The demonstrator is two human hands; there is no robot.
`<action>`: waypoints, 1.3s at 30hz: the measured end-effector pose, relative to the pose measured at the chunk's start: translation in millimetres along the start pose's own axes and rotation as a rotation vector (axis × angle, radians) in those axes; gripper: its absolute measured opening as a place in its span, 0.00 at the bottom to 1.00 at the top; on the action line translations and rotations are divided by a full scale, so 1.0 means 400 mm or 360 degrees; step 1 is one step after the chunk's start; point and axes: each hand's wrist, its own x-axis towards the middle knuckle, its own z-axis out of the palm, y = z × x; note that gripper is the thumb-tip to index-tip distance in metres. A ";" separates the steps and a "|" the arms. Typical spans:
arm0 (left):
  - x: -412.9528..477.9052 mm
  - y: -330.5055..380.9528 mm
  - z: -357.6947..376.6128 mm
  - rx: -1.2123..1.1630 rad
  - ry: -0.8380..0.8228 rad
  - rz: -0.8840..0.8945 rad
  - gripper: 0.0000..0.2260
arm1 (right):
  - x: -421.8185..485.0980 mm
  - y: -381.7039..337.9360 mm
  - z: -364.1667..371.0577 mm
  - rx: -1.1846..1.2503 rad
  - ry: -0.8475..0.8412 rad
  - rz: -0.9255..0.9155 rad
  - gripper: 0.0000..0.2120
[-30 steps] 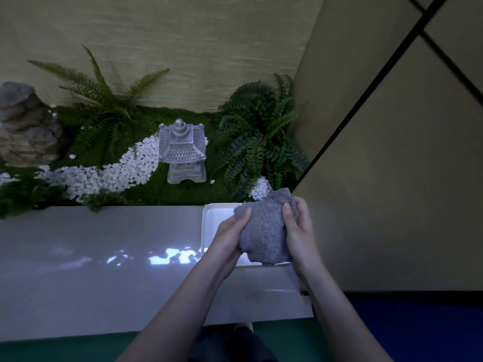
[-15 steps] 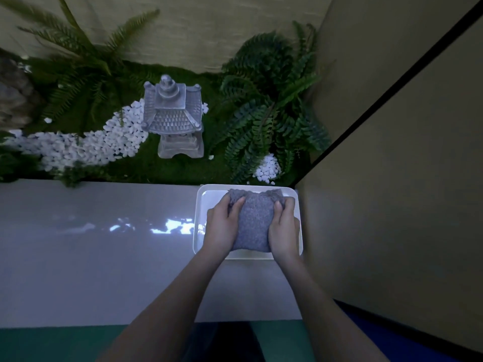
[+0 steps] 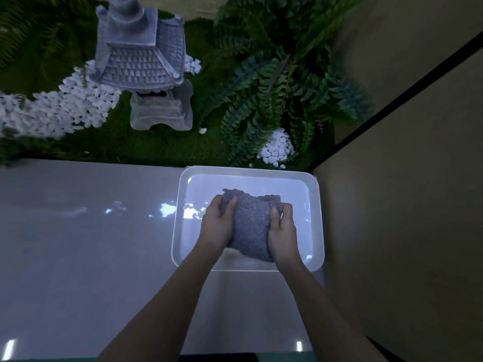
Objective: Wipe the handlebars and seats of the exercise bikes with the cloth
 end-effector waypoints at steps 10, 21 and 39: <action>0.065 -0.101 0.048 0.0740 0.0270 0.0294 0.11 | 0.091 0.062 0.041 -0.0460 0.0054 -0.0196 0.04; 0.053 -0.158 -0.013 0.1765 -0.0030 0.1093 0.30 | 0.068 0.107 0.020 -0.1423 0.0126 -0.0887 0.21; 0.034 -0.131 -0.070 0.2388 -0.0245 0.0794 0.43 | 0.042 0.072 -0.079 -0.1557 -0.0236 -0.0617 0.33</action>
